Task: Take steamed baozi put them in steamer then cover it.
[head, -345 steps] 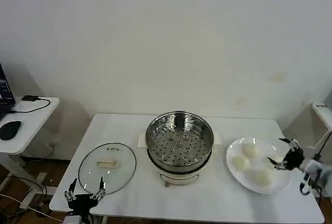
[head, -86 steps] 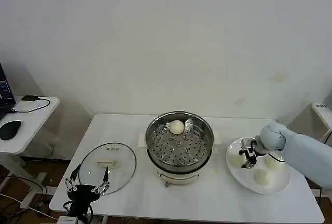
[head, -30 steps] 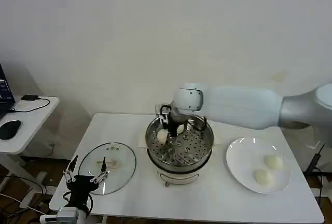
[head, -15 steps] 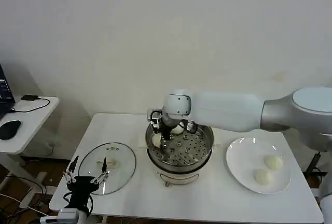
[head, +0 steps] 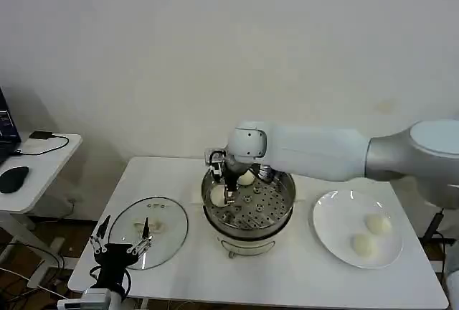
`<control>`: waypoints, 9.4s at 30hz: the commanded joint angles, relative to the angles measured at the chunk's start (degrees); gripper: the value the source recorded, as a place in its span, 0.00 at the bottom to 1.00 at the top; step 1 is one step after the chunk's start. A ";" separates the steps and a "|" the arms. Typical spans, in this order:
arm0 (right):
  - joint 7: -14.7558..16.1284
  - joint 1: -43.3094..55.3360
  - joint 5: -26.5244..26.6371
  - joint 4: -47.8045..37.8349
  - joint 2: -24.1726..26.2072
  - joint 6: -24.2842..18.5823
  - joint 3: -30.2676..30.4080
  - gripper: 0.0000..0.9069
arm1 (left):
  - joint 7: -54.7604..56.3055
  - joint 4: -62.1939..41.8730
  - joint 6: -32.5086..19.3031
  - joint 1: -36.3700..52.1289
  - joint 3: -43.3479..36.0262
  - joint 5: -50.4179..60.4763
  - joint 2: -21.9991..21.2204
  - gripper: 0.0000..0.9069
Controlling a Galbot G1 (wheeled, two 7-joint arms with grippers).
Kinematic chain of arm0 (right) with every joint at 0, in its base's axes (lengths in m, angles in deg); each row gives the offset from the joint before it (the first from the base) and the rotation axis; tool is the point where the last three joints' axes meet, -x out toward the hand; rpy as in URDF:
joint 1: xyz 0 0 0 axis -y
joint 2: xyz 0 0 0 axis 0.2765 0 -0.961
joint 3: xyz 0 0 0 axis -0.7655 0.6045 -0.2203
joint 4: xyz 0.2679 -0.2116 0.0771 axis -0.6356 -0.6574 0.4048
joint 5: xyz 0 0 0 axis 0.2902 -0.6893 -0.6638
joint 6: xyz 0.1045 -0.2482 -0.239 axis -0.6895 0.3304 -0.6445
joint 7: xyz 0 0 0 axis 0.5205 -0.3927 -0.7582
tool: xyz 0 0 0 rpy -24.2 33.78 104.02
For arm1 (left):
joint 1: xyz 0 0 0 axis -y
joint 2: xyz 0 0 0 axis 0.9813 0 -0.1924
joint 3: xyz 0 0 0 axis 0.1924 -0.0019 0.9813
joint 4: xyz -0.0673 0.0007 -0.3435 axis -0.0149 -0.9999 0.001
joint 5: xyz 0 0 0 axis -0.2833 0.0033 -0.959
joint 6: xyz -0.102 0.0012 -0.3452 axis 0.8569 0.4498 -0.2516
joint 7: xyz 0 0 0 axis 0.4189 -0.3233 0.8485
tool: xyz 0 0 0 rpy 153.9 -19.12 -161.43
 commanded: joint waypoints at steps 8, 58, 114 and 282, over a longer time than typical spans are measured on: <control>12.87 10.45 -21.43 21.12 40.82 -13.72 4.74 1.00 | -0.63 -0.08 2.09 0.47 -0.88 -2.77 2.08 1.00; 12.01 -52.71 -47.68 1.46 43.83 -28.36 -40.57 1.00 | -0.80 -1.17 2.25 -2.25 0.58 -1.10 1.56 1.00; 11.63 4.25 -28.34 11.69 27.94 -25.52 -10.82 0.71 | -0.62 -1.34 2.15 -0.53 0.73 -1.99 1.81 1.00; 14.29 -40.06 -43.31 -14.91 39.75 -25.17 -36.56 0.68 | -0.91 -3.88 2.25 1.70 1.23 -4.15 2.58 1.00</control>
